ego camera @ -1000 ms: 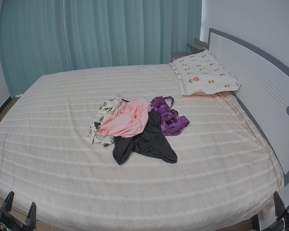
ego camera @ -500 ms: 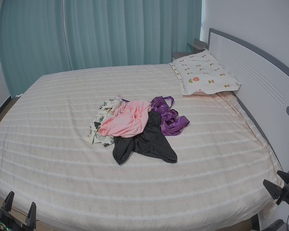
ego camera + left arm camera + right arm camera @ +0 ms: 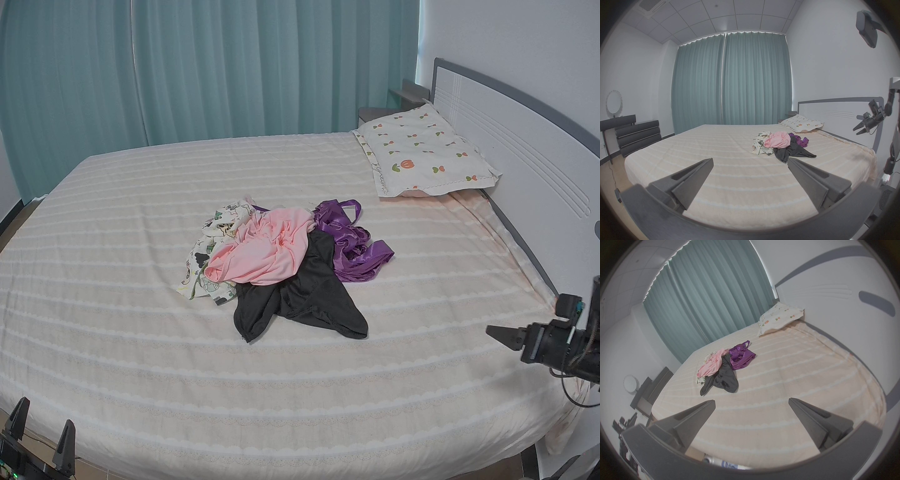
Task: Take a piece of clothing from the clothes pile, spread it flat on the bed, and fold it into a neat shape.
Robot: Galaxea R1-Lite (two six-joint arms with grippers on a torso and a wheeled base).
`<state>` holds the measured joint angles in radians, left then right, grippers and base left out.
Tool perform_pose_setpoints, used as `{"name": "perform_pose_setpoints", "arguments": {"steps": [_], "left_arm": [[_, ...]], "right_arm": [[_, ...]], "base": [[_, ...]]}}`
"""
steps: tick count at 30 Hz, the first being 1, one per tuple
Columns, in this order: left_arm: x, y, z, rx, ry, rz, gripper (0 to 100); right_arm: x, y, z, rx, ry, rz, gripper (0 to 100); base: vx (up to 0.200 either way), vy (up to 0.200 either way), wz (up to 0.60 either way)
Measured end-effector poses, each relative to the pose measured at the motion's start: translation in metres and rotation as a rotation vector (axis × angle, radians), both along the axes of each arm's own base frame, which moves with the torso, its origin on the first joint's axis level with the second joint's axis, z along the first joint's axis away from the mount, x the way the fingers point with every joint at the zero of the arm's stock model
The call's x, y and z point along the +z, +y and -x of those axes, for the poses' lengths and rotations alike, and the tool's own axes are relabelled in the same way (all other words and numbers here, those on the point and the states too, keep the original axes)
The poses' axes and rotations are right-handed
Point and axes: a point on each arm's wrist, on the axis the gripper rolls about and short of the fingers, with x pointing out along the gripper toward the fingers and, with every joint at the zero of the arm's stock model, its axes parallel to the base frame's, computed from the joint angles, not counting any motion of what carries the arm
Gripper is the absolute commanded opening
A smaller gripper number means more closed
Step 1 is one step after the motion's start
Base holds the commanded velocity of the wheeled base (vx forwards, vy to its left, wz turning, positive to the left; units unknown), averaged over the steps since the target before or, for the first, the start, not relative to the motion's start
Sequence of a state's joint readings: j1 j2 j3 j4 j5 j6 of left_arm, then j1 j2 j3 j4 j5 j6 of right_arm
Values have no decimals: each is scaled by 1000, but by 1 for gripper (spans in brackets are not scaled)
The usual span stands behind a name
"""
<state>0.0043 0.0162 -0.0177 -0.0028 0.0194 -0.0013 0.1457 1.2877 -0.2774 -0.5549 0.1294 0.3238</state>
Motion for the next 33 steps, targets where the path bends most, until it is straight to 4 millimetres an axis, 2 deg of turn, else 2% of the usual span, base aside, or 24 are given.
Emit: {"name": "perform_pose_setpoints", "arguments": {"steps": [9,11,18,24,28,33], "left_arm": [[0,0,0,0,0,0,100],[0,0,0,0,0,0,100],[0,0,0,0,0,0,100],[0,0,0,0,0,0,100],[0,0,0,0,0,0,100],[0,0,0,0,0,-1,100]], "right_arm": [[-43,44,-80,-42,89,-46,100],[-59,60,-100,-50,103,-53,100],[-105,110,-153,-53,94,-83,100],[-131,144,-175,-23,79,-99,100],[-140,164,-179,14,87,-96,100],[-144,179,-187,35,97,-90,100]], "base": [[0,0,0],[0,0,0],[0,0,0],[0,0,0],[0,0,0],[0,0,0]]}}
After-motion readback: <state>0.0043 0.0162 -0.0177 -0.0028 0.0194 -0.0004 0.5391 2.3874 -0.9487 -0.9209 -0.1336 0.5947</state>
